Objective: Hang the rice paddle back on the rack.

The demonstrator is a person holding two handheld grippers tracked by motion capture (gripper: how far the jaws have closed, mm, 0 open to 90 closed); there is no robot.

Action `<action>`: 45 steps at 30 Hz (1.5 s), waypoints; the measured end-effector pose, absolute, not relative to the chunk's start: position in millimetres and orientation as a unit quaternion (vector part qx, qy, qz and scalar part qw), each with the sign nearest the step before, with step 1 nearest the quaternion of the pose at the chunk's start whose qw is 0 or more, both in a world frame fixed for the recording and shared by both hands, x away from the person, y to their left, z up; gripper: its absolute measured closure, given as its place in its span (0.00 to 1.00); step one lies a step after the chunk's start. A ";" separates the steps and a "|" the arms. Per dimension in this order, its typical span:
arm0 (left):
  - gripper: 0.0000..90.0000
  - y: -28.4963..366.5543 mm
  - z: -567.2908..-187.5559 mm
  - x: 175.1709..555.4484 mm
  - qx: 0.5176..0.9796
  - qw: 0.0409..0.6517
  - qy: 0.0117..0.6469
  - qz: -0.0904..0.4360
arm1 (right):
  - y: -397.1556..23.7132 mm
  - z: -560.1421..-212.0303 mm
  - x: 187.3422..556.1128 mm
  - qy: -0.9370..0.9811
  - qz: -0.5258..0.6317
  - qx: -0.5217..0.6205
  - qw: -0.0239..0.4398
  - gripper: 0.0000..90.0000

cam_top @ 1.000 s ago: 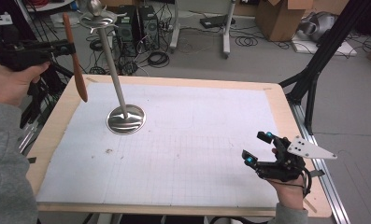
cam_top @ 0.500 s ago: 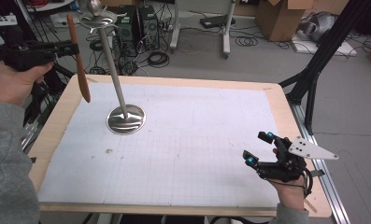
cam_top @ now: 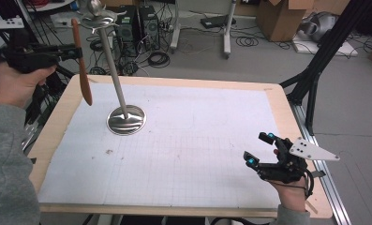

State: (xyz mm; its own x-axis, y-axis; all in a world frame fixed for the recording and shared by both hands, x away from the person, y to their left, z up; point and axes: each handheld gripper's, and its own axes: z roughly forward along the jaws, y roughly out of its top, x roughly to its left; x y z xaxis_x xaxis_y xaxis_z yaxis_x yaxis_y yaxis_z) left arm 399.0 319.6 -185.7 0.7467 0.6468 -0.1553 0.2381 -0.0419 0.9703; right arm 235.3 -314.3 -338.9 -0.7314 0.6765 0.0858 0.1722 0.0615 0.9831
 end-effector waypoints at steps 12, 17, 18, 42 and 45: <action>0.72 315.8 -185.5 398.6 0.701 0.616 0.321 0.162 | -313.3 -338.7 235.3 0.701 0.615 0.299 0.203 0.13; 0.72 315.0 -185.8 399.1 0.700 0.614 0.324 0.166 | -311.5 -339.1 235.4 0.703 0.613 0.301 0.199 0.13; 0.71 313.7 -186.0 399.0 0.699 0.616 0.324 0.163 | -311.1 -339.1 235.4 0.702 0.613 0.302 0.199 0.13; 0.23 313.8 -204.9 369.1 0.686 0.615 0.307 0.239 | -304.7 -329.7 227.9 0.704 0.615 0.286 0.209 0.13; 0.19 317.6 -206.1 364.1 0.680 0.615 0.313 0.248 | -303.5 -329.3 227.8 0.705 0.615 0.284 0.209 0.13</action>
State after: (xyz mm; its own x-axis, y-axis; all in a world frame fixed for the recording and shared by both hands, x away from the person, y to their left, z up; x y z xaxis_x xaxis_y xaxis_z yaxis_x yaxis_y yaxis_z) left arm 364.1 317.6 -206.1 0.6810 0.7307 -0.0477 0.1211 -0.0481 0.9915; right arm 227.8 -303.5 -329.3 -0.7509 0.6582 0.0542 0.1425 0.0814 0.9864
